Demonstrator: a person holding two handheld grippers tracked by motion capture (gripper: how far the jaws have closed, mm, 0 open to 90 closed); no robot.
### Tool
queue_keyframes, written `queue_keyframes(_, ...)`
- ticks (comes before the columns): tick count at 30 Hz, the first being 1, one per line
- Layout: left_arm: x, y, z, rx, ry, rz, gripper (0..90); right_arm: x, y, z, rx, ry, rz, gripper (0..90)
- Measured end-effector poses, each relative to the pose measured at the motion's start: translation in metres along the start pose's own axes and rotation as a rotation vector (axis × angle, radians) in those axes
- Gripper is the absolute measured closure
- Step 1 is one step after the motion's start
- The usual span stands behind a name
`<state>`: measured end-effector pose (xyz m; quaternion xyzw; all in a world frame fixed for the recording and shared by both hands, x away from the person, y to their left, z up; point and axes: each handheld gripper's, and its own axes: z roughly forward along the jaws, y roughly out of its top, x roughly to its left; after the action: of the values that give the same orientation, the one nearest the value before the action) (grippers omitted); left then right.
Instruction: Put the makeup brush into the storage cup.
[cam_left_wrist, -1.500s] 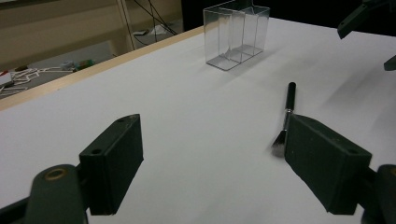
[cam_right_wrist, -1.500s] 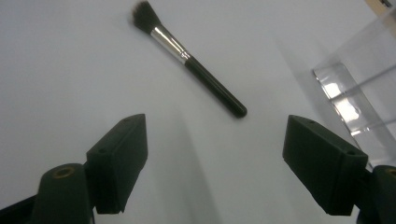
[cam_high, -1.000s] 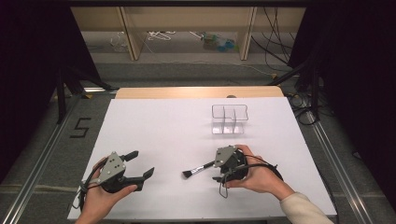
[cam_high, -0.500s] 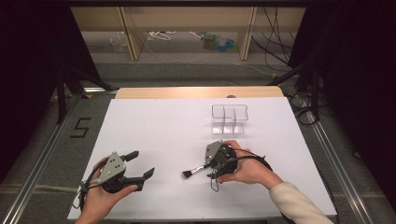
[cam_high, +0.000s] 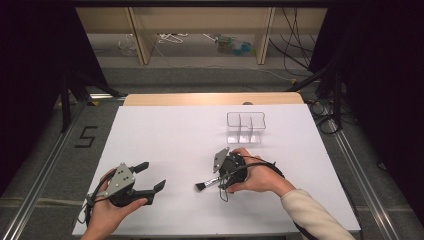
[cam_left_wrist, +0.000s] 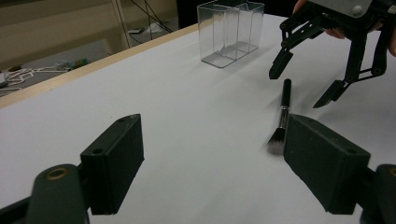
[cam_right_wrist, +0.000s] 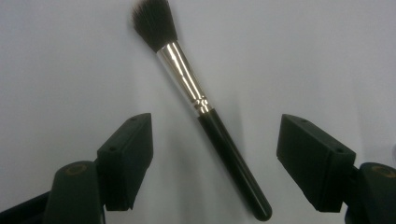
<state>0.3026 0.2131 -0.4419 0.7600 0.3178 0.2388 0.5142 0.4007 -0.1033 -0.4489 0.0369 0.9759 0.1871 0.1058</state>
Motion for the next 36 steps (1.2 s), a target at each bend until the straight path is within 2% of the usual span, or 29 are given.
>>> queue_keyframes(5, 0.0, 0.0, 0.0, -0.001, 0.0, -0.004, 20.2, -0.001, 0.004, 0.005, 0.023, 0.015, 0.004, 28.0)
queue_keyframes(9, 0.0, 0.0, 0.0, -0.001, -0.001, -0.002, 20.3, -0.003, 0.008, 0.008, 0.04, 0.039, -0.025, 30.1)
queue_keyframes(14, 0.0, 0.0, 0.0, -0.001, -0.002, 0.0, 20.3, -0.005, 0.011, 0.013, 0.059, 0.063, -0.034, 31.1)
queue_keyframes(21, 0.0, 0.0, 0.0, -0.001, 0.0, -0.001, 20.4, -0.008, 0.01, 0.017, 0.085, 0.081, -0.02, 34.5)
queue_keyframes(25, 0.0, 0.0, 0.0, -0.002, 0.001, -0.005, 20.3, -0.008, 0.009, 0.019, 0.093, 0.115, 0.006, 39.3)
queue_keyframes(28, 0.001, 0.0, 0.0, 0.0, 0.001, -0.002, 20.4, -0.009, 0.009, 0.018, 0.094, 0.131, -0.001, 43.9)
queue_keyframes(30, 0.001, 0.0, 0.0, -0.001, 0.001, -0.005, 20.4, -0.008, 0.009, 0.018, 0.103, 0.144, 0.021, 45.9)
queue_keyframes(33, 0.001, 0.0, 0.0, 0.0, 0.002, -0.002, 20.4, -0.008, 0.012, 0.018, 0.118, 0.154, -0.001, 52.4)
queue_keyframes(34, 0.001, 0.0, 0.0, 0.0, 0.002, -0.003, 20.4, -0.007, 0.013, 0.018, 0.132, 0.163, 0.008, 55.5)
queue_keyframes(36, 0.0, -0.001, 0.0, 0.001, 0.001, -0.014, 20.4, -0.005, 0.016, 0.018, 0.142, 0.17, -0.01, 61.9)
